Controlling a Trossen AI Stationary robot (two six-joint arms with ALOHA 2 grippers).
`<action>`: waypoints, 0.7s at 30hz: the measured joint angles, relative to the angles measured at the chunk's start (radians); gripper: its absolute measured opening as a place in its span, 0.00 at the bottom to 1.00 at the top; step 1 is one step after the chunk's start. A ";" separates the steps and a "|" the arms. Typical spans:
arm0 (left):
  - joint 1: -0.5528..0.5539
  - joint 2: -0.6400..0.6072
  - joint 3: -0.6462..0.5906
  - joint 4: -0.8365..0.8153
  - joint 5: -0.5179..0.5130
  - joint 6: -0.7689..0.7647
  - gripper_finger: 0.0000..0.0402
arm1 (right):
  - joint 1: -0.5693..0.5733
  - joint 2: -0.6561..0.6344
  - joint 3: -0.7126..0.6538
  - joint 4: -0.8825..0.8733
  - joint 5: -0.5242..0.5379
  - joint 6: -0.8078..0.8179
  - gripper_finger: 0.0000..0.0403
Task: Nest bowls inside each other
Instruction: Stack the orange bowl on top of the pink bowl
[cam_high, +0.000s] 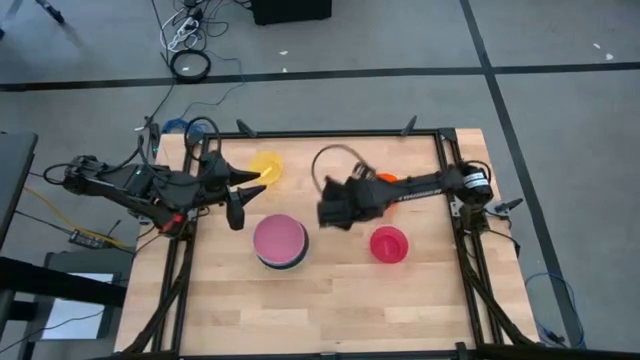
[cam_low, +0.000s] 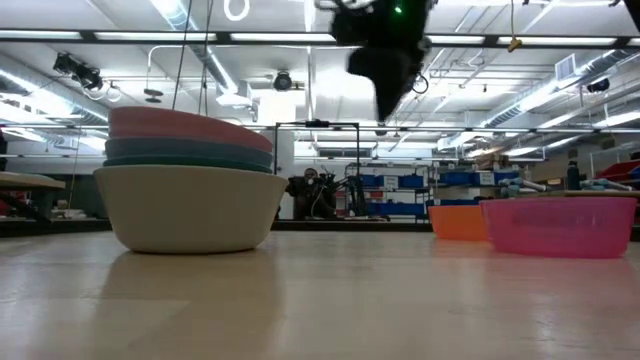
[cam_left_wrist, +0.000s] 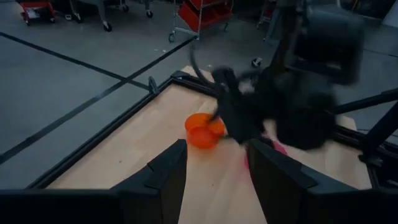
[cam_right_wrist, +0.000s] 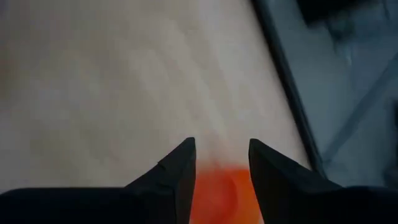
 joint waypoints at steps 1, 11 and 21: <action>0.000 0.000 0.000 -0.006 0.000 -0.010 0.44 | -0.014 -0.012 -0.007 -0.043 -0.004 0.035 0.34; 0.000 0.000 0.000 -0.018 0.000 -0.014 0.44 | -0.104 -0.251 -0.361 0.080 -0.262 0.122 0.37; 0.000 0.000 0.000 -0.017 -0.001 -0.014 0.44 | -0.187 -0.400 -0.766 0.560 -0.490 0.120 0.37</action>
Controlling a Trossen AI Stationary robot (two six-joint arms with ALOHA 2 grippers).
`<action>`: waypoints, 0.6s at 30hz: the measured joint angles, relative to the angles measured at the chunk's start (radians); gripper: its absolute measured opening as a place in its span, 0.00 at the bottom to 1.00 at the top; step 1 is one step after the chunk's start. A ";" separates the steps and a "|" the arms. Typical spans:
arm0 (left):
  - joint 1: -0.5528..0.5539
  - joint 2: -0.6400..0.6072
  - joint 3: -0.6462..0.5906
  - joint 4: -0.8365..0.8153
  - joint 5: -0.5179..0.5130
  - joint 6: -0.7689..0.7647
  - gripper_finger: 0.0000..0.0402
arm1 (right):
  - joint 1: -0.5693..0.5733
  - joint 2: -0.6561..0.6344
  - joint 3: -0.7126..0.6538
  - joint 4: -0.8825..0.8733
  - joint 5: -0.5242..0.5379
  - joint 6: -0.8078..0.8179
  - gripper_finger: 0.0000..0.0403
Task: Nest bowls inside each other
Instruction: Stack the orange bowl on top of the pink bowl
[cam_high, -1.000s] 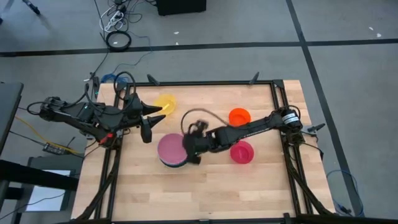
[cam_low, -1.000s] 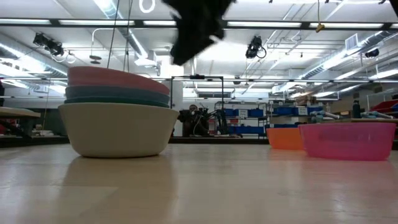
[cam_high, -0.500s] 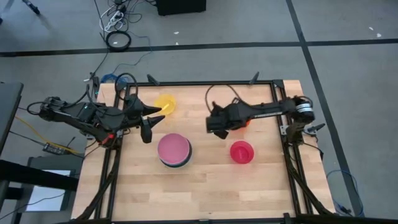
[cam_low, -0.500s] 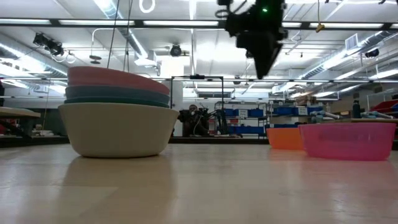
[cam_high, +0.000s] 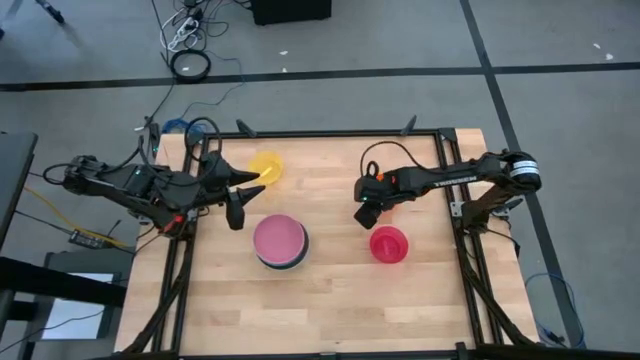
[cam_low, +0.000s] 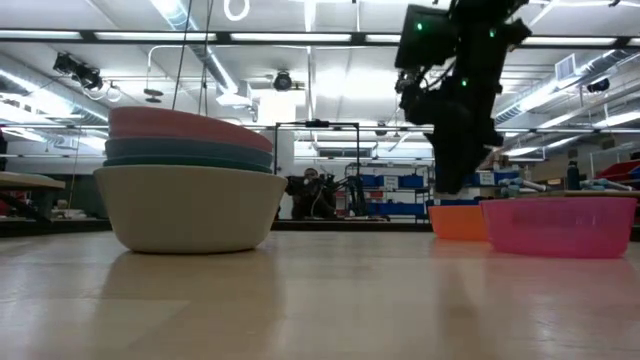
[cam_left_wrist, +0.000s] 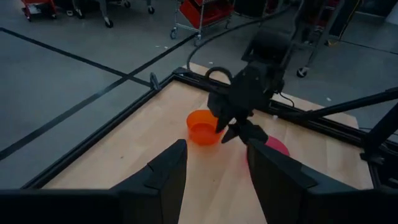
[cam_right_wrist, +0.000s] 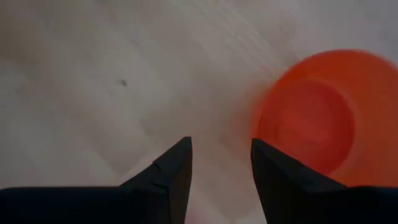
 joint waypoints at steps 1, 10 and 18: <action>0.000 0.000 0.000 0.000 -0.001 0.000 0.44 | -0.005 0.000 -0.016 0.023 -0.002 -0.001 0.37; 0.000 0.000 0.000 0.005 -0.038 0.002 0.44 | -0.086 0.009 -0.078 0.109 0.012 -0.049 0.37; 0.000 0.000 0.000 0.005 -0.051 0.002 0.44 | -0.133 0.009 -0.165 0.242 -0.003 -0.071 0.37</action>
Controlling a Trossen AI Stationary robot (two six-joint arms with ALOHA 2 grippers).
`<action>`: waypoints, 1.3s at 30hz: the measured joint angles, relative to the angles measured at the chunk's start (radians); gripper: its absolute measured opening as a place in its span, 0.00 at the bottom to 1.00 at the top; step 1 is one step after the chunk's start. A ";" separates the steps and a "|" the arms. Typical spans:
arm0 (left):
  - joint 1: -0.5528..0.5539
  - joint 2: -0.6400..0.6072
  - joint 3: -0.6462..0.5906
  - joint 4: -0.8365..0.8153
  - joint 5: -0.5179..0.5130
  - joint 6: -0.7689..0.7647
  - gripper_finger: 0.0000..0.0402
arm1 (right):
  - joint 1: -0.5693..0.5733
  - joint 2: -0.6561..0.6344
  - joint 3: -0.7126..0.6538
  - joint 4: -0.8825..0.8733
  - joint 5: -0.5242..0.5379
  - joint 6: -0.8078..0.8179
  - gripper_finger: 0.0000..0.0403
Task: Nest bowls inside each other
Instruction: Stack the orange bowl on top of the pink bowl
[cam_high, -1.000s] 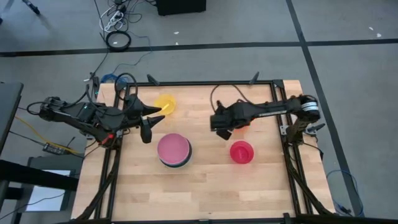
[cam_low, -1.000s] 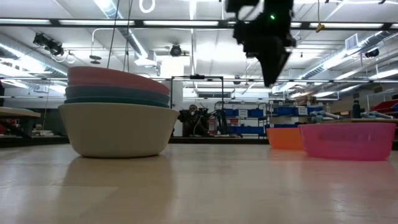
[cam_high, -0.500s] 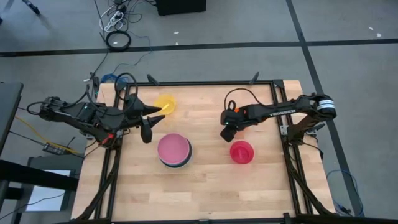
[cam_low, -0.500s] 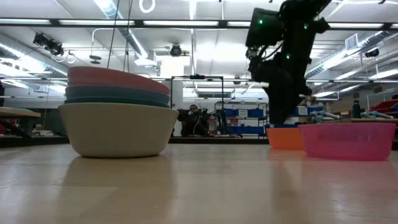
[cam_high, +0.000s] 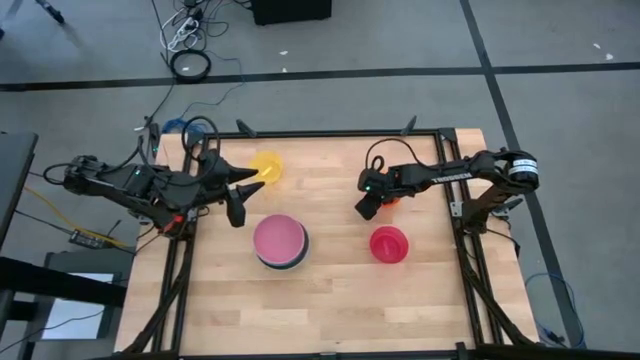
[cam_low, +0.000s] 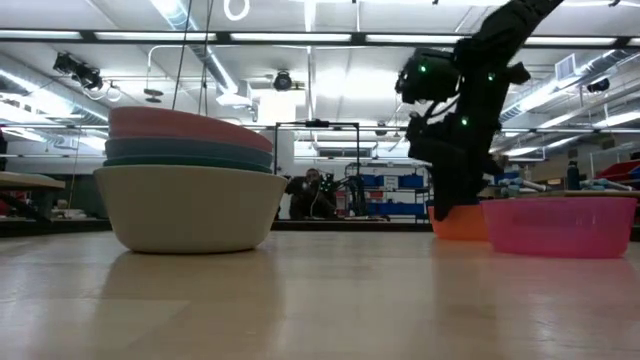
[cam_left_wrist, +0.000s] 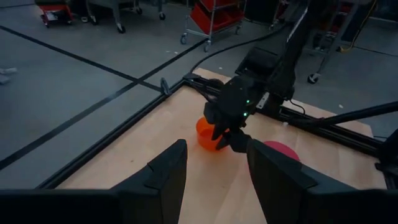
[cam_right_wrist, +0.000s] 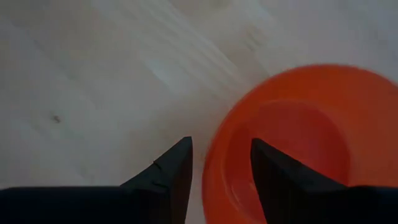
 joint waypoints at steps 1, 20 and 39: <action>0.000 0.000 0.000 0.001 0.000 0.000 0.44 | -0.005 0.000 -0.018 0.021 -0.005 0.000 0.37; 0.000 0.000 0.000 0.002 -0.017 -0.003 0.44 | 0.056 0.000 0.170 0.074 -0.039 -0.194 0.00; 0.000 0.000 0.000 0.006 -0.033 -0.007 0.44 | 0.354 0.239 0.470 0.488 -0.238 -0.390 0.00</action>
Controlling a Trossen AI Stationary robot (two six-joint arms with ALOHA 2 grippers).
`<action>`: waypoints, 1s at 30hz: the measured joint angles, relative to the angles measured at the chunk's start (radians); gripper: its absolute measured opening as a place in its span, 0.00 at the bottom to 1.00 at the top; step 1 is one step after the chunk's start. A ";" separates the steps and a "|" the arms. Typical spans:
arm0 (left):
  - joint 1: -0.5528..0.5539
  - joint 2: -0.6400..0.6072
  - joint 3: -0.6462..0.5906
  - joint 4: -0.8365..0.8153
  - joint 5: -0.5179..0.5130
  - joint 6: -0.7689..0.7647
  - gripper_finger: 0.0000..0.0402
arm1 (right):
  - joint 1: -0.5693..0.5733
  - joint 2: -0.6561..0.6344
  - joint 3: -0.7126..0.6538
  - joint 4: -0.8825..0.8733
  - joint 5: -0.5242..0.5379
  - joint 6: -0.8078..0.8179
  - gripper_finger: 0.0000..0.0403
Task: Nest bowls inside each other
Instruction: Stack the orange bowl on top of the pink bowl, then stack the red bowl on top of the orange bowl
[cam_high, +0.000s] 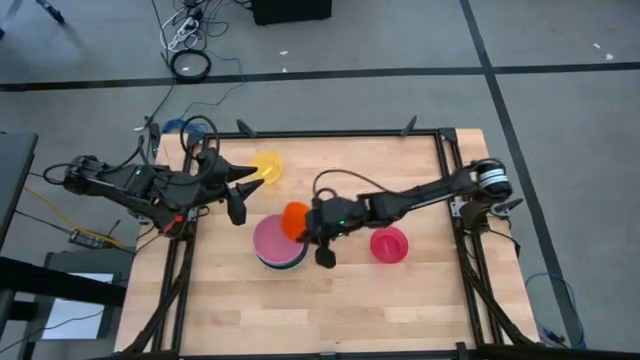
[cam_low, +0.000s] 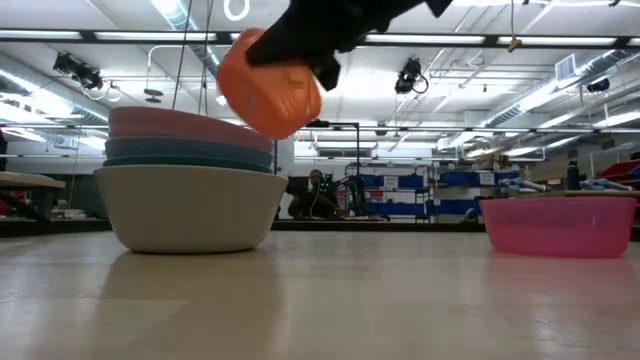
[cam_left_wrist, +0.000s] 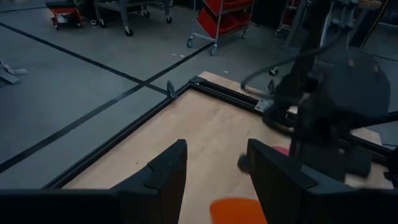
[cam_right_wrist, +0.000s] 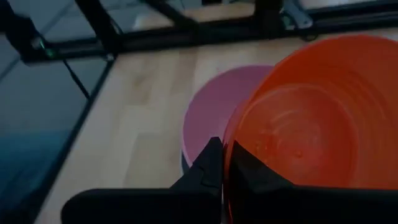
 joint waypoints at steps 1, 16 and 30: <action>0.000 0.000 0.000 0.000 0.000 0.000 0.44 | 0.004 0.026 0.021 -0.009 -0.007 -0.009 0.00; 0.000 0.000 0.000 -0.010 0.000 0.000 0.44 | 0.006 0.180 0.200 -0.092 -0.055 0.002 0.21; 0.000 0.000 0.000 -0.052 0.004 -0.035 0.44 | 0.013 -0.067 0.179 -0.753 0.214 0.096 0.37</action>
